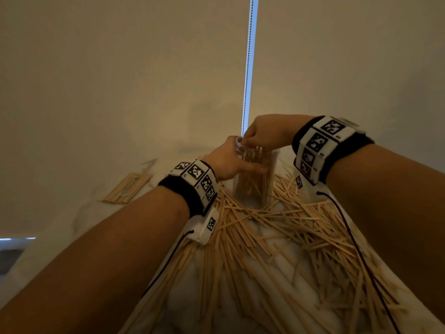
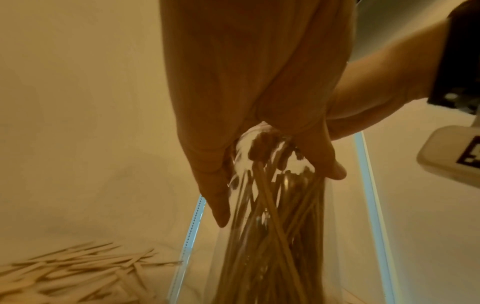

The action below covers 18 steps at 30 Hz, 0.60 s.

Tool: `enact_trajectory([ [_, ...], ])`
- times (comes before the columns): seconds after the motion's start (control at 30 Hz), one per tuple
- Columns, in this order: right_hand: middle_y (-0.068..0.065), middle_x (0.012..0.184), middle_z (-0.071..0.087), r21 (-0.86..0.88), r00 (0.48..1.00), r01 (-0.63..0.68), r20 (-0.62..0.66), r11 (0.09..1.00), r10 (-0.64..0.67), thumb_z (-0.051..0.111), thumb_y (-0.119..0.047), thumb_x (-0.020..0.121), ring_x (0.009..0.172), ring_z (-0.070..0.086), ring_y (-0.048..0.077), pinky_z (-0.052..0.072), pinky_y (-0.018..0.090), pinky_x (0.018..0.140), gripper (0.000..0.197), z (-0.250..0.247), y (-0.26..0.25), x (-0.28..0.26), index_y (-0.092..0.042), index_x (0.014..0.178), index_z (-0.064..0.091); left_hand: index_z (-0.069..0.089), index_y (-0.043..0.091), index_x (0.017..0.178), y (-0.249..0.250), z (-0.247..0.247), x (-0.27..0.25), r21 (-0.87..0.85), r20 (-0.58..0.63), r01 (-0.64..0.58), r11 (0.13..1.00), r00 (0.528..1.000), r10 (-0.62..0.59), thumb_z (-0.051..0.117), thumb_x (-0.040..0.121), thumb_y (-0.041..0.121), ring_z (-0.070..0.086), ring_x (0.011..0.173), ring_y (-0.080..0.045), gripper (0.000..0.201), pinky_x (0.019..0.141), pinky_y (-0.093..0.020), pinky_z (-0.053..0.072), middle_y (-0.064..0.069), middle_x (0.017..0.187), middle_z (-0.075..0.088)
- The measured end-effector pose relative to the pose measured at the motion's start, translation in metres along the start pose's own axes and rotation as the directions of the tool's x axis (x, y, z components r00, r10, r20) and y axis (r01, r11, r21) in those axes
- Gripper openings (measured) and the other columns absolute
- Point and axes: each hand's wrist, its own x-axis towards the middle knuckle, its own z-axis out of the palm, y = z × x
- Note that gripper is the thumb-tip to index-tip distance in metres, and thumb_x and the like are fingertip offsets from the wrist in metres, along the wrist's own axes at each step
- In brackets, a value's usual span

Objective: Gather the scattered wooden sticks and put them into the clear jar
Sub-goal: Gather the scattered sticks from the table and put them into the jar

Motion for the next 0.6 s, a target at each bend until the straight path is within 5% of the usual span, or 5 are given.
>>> enact_trajectory([
  [0.17, -0.004, 0.098, 0.071, 0.133, 0.976, 0.024, -0.217, 0.991, 0.005, 0.055, -0.034, 0.099, 0.083, 0.058, 0.013, 0.041, 0.027, 0.08, 0.028, -0.008, 0.001, -0.022, -0.018, 0.111, 0.075, 0.061, 0.019, 0.109, 0.027, 0.003, -0.027, -0.04, 0.006, -0.001, 0.999, 1.0, 0.001, 0.08, 0.082, 0.003, 0.065, 0.069, 0.011, 0.037, 0.058, -0.01, 0.05, 0.007, 0.092, 0.065],
  [0.27, -0.007, 0.088, 0.066, 0.213, 0.943, 0.009, -0.326, 0.977, 0.063, 0.055, -0.031, 0.098, 0.083, 0.06, 0.014, 0.042, 0.027, 0.076, 0.025, -0.01, 0.002, -0.046, -0.018, 0.106, 0.075, 0.031, 0.018, 0.153, 0.027, -0.009, -0.042, 0.078, -0.008, 0.245, 0.966, 0.97, -0.245, 0.087, 0.075, 0.042, 0.053, 0.109, -0.008, 0.099, 0.091, -0.037, 0.057, -0.002, 0.14, 0.051],
  [0.33, -0.007, 0.087, 0.069, 0.26, 0.945, -0.009, -0.314, 0.965, 0.093, 0.056, -0.033, 0.097, 0.079, 0.061, 0.012, 0.043, 0.028, 0.075, 0.024, -0.01, 0.002, -0.065, -0.019, 0.099, 0.075, 0.025, 0.013, 0.157, 0.026, -0.018, -0.052, 0.2, -0.018, 0.321, 0.926, 0.946, -0.324, 0.087, 0.066, 0.055, 0.049, 0.123, -0.019, 0.118, 0.096, -0.043, 0.055, -0.005, 0.156, 0.038],
  [0.5, -0.005, 0.077, 0.072, 0.248, 0.983, -0.066, -0.15, 0.967, 0.106, 0.06, -0.041, 0.095, 0.072, 0.067, 0.012, 0.047, 0.027, 0.064, 0.029, 0.015, -0.003, -0.119, -0.017, 0.085, 0.074, 0.069, 0.017, 0.119, 0.034, -0.04, -0.106, 0.407, 0.094, 0.274, 0.871, 0.936, -0.338, 0.08, 0.074, 0.056, 0.071, 0.099, -0.014, 0.06, 0.084, -0.029, 0.057, 0.003, 0.1, 0.076],
  [0.6, -0.003, 0.073, 0.073, 0.232, 0.994, -0.107, 0.037, 0.967, 0.101, 0.066, -0.046, 0.091, 0.07, 0.071, 0.015, 0.055, 0.03, 0.072, 0.031, 0.036, -0.008, -0.154, -0.016, 0.085, 0.073, 0.074, 0.018, 0.101, 0.037, -0.052, -0.151, 0.498, 0.163, 0.274, 0.823, 0.902, -0.399, 0.079, 0.073, 0.055, 0.074, 0.089, -0.011, 0.046, 0.082, -0.03, 0.058, 0.004, 0.092, 0.078],
])
